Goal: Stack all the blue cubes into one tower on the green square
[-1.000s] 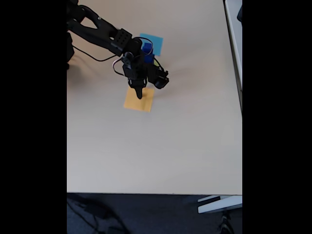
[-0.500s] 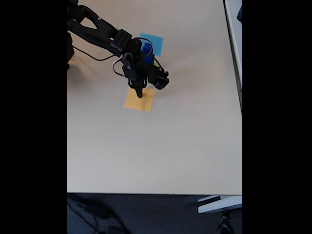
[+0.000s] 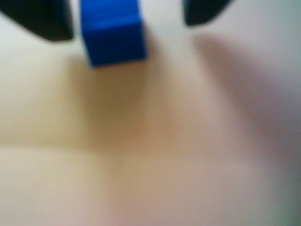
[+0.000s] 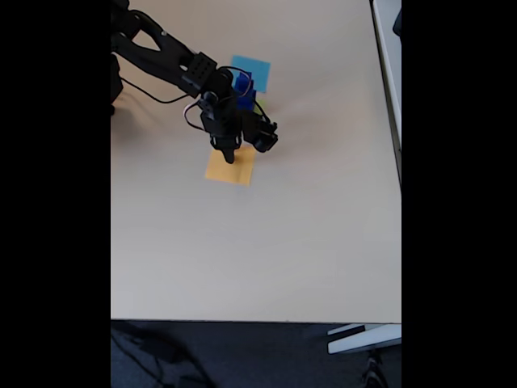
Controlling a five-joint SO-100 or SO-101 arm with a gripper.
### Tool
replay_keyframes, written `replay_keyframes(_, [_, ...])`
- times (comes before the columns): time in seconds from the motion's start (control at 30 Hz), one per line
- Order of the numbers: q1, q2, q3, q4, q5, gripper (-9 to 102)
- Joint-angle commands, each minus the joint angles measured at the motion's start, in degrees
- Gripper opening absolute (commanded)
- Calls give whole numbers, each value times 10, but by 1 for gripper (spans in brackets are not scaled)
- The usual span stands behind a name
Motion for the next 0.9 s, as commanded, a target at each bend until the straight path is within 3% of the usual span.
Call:
replay_keyframes(0.0, [4, 13, -3, -6, -4, 8])
replay_keyframes(0.6, [-3, 28, -6, -1, -11, 4])
replay_keyframes(0.87, [4, 62, -16, 39, -8, 4])
